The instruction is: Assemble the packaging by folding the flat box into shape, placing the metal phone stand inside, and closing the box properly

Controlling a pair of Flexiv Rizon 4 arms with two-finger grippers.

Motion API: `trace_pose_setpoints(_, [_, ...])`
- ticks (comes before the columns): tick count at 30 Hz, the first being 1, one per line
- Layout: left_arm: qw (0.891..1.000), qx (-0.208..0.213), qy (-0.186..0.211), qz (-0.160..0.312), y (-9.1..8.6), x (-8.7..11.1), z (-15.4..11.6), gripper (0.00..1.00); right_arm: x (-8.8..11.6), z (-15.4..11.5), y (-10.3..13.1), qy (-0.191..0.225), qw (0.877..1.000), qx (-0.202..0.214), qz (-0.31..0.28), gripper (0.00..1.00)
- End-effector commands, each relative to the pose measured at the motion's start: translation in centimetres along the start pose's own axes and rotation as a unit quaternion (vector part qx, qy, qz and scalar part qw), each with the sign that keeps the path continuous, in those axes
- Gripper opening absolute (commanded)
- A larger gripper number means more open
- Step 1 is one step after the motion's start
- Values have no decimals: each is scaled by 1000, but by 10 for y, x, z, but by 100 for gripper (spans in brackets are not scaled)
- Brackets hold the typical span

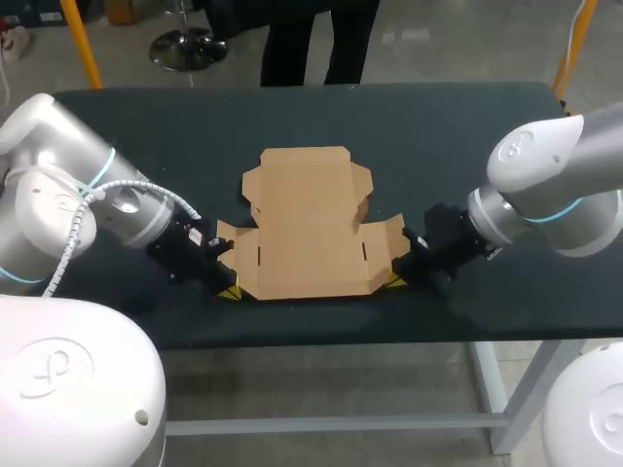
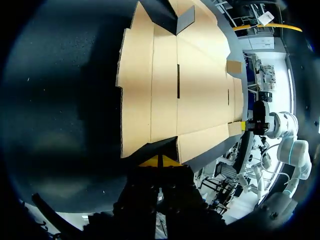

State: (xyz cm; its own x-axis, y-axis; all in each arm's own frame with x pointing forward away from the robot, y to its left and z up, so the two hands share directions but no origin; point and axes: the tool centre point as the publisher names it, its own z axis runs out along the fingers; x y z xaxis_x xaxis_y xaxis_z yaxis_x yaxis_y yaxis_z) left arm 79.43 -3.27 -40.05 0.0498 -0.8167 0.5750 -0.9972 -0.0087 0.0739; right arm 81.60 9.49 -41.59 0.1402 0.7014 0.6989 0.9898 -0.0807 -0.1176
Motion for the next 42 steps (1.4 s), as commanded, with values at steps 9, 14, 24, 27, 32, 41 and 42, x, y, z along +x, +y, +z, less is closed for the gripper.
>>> trace_pose_setpoints(9, [1000,4,-22,-4,-4,7,-3,0,5,-1,-1,-8,1000,0,-1,0])
trace_pose_setpoints(14, [1000,8,-26,-3,-5,9,-4,0,7,-2,-2,-9,1000,-2,-4,0])
trace_pose_setpoints(24, [999,12,-30,2,-4,12,-5,0,11,-2,-1,-12,1000,-2,-9,0])
trace_pose_setpoints(27, [999,14,-31,4,-4,13,-5,0,12,-2,0,-14,1000,-2,-10,0])
trace_pose_setpoints(32, [999,16,-32,6,-5,16,-5,0,15,-1,1,-16,1000,-3,-13,0])
trace_pose_setpoints(41, [999,16,-34,12,-4,20,-4,0,17,1,3,-20,1000,-1,-16,0])
trace_pose_setpoints(42, [999,16,-34,13,-4,20,-4,0,16,1,3,-21,1000,0,-16,0])
